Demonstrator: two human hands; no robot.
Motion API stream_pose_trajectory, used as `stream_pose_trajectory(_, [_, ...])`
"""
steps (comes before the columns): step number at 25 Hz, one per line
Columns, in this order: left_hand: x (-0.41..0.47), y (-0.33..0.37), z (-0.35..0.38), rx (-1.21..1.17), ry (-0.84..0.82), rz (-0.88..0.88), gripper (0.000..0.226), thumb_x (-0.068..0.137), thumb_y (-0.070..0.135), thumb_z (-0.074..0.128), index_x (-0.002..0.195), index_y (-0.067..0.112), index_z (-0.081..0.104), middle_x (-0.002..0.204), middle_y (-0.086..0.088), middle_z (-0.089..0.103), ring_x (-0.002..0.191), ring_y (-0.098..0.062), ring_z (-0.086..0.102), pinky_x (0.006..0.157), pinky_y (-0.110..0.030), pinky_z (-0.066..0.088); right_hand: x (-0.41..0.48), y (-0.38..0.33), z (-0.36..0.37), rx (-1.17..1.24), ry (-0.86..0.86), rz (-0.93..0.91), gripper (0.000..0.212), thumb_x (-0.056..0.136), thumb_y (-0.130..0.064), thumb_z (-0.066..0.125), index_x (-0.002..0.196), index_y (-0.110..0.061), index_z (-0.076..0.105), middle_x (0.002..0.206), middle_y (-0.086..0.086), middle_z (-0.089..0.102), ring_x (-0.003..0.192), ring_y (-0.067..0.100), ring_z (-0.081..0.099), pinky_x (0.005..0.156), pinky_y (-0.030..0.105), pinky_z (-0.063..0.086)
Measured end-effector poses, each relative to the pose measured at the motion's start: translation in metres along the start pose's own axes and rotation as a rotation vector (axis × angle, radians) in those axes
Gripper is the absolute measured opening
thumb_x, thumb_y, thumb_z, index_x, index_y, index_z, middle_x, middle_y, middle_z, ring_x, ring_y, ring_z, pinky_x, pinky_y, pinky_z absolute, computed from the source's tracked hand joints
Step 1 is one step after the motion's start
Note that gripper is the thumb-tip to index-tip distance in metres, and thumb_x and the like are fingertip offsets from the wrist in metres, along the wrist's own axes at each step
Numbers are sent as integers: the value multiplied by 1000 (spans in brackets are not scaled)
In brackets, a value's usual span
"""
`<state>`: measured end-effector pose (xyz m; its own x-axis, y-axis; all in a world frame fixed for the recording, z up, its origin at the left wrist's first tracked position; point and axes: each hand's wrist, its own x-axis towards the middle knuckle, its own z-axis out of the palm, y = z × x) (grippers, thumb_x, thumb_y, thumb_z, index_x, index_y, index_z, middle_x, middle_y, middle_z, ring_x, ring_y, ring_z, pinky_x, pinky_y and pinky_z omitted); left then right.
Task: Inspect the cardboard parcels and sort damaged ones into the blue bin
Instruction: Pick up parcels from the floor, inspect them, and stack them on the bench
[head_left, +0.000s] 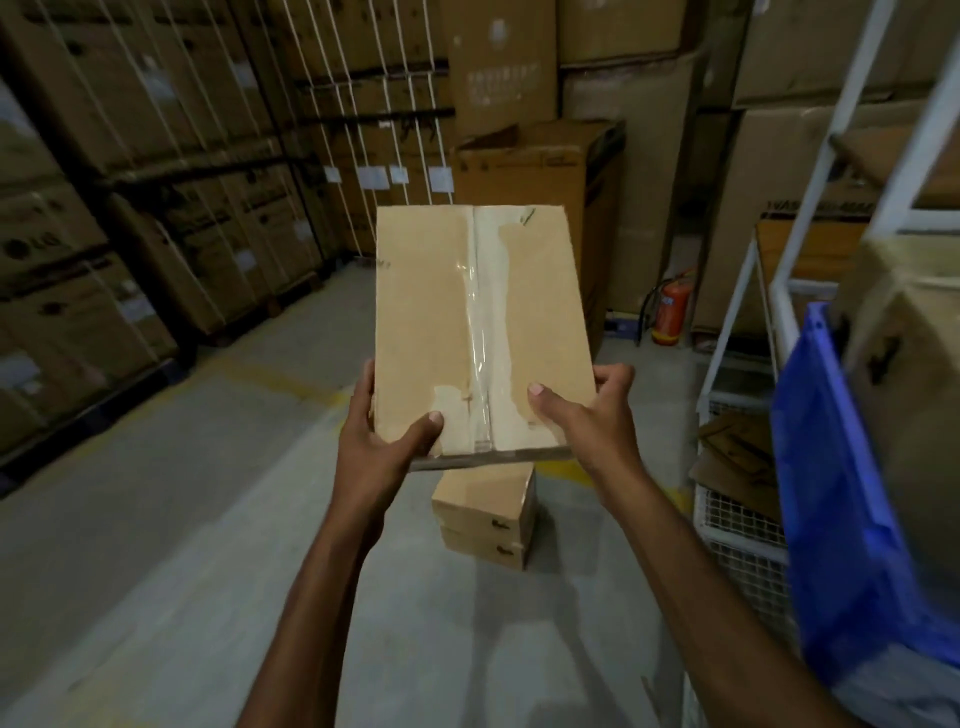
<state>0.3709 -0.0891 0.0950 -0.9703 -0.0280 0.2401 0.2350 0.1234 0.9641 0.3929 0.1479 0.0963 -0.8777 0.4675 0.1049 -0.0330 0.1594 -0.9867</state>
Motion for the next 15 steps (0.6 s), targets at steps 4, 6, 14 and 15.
stream_pose_trajectory(4, [-69, 52, -3, 34, -47, 93, 88, 75, 44, 89, 152, 44, 45, 143, 8, 62, 127, -16, 63, 99, -39, 61, -74, -35, -60, -27, -23, -80, 78, 78, -43, 88, 132, -34, 33, 123, -12, 55, 117, 19, 60, 103, 46, 52])
stream_pose_trajectory(6, [-109, 80, -4, 10, -80, 146, 78, 82, 32, 89, 144, 49, 45, 139, 13, 60, 125, -9, 61, 90, -22, 60, -111, -46, -94, -15, 7, -92, 94, 68, -62, 86, 144, -42, 35, 137, -7, 50, 124, 19, 56, 107, 49, 50])
stream_pose_trajectory(14, [-244, 172, 38, -53, -147, 169, 89, 76, 52, 81, 148, 37, 32, 143, 9, 52, 121, -5, 58, 102, -32, 50, -264, -86, -230, -13, 72, -254, 80, 81, -28, 88, 143, -26, 37, 129, -16, 55, 110, -13, 57, 98, 29, 54])
stream_pose_trajectory(15, [-258, 182, 47, -50, -158, 196, 84, 78, 54, 81, 148, 40, 39, 142, 12, 55, 120, -4, 60, 99, -31, 53, -277, -88, -253, -17, 90, -260, 82, 80, -28, 89, 142, -29, 36, 132, -15, 52, 113, -10, 55, 97, 29, 52])
